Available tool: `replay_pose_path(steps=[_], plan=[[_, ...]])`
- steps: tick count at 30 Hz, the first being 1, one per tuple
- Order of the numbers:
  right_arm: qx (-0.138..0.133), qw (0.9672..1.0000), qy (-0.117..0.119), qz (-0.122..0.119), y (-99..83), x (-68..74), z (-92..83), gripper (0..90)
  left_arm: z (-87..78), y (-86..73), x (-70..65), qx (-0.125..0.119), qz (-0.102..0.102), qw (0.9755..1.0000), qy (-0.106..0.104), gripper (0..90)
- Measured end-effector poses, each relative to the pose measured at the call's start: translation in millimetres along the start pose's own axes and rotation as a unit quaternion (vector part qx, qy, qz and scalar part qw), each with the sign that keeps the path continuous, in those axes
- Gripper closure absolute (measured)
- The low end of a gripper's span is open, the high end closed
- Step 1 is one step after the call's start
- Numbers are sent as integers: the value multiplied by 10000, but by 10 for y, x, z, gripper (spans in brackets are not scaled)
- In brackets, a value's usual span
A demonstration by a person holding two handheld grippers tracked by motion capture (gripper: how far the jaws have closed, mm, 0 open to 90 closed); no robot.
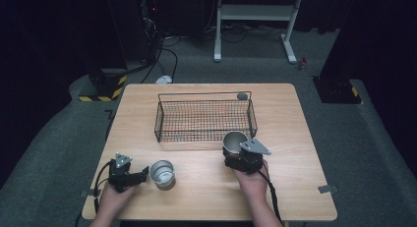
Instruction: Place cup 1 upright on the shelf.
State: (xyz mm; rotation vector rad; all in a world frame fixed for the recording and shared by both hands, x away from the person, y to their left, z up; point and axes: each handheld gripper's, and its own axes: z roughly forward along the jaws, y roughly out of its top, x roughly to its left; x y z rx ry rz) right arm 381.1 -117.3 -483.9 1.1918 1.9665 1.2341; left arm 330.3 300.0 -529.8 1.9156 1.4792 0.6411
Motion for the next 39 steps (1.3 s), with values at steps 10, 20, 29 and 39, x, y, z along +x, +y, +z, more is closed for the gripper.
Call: replay_pose_path(steps=[10,20,29,39], plan=[[-19,10000,-27,-30,19,-1,-24,132,0,0,0,0,-1,10000,0,132],[-98,9999,-50,-72,74,4,-79,133,0,0,0,0,0,10000,0,132],[-189,9998,-49,-105,145,13,-135,133,0,0,0,0,0,10000,0,132],[-321,9993,-59,-176,277,31,-261,133,-1,1,3,3,21,10000,6,133]])
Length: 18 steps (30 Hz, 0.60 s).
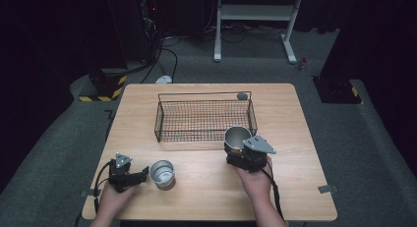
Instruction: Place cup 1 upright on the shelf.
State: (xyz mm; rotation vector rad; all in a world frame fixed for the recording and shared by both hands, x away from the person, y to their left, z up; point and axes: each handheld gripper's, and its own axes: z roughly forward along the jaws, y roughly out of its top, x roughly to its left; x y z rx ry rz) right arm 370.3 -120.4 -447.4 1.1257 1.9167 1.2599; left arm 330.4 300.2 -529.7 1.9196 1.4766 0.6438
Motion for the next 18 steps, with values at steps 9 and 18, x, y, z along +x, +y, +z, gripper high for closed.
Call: replay_pose_path(steps=[9,18], plan=[[-67,10000,23,-21,93,-1,-23,133,0,0,0,-1,-4,10000,0,132],[-88,9999,68,76,144,-11,-5,133,-1,-1,-1,-2,0,10000,6,133]])
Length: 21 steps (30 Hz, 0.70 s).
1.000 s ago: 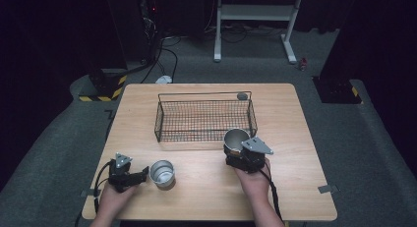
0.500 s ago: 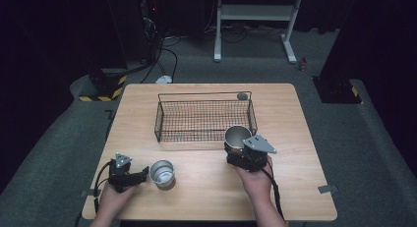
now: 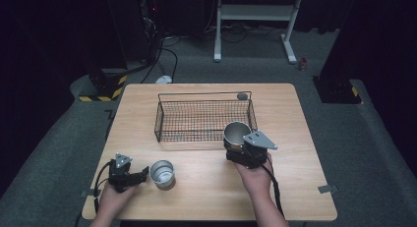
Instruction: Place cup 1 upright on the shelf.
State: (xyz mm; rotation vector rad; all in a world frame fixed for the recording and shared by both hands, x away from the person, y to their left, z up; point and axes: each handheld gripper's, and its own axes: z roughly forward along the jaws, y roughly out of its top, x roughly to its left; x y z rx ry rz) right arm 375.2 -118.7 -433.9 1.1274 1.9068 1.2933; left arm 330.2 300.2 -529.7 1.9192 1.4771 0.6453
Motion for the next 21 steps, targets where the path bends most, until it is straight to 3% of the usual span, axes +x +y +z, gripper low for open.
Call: replay_pose_path(steps=[21], plan=[[-34,10000,-36,-11,175,-33,47,133,1,0,-3,0,-20,10000,-11,132]])
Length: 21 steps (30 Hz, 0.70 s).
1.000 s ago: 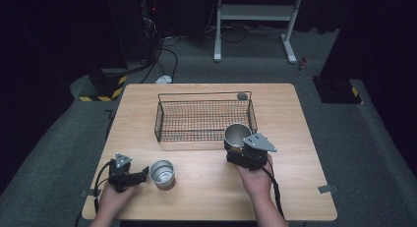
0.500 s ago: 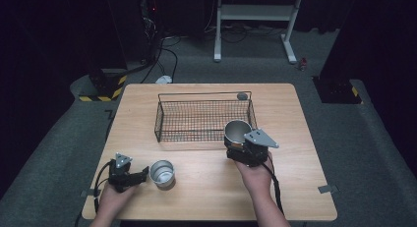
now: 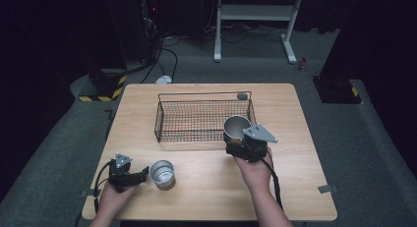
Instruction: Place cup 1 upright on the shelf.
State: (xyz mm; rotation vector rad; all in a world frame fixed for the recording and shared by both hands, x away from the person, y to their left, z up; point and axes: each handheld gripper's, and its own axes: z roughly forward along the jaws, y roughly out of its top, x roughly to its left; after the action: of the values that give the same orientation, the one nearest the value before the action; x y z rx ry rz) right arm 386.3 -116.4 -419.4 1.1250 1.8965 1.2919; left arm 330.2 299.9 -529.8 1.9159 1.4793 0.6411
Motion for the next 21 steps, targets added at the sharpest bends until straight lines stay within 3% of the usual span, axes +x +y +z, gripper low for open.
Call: replay_pose_path(steps=[21], plan=[[-84,9999,-59,-39,200,-14,73,133,0,0,0,-3,-1,10000,1,132]])
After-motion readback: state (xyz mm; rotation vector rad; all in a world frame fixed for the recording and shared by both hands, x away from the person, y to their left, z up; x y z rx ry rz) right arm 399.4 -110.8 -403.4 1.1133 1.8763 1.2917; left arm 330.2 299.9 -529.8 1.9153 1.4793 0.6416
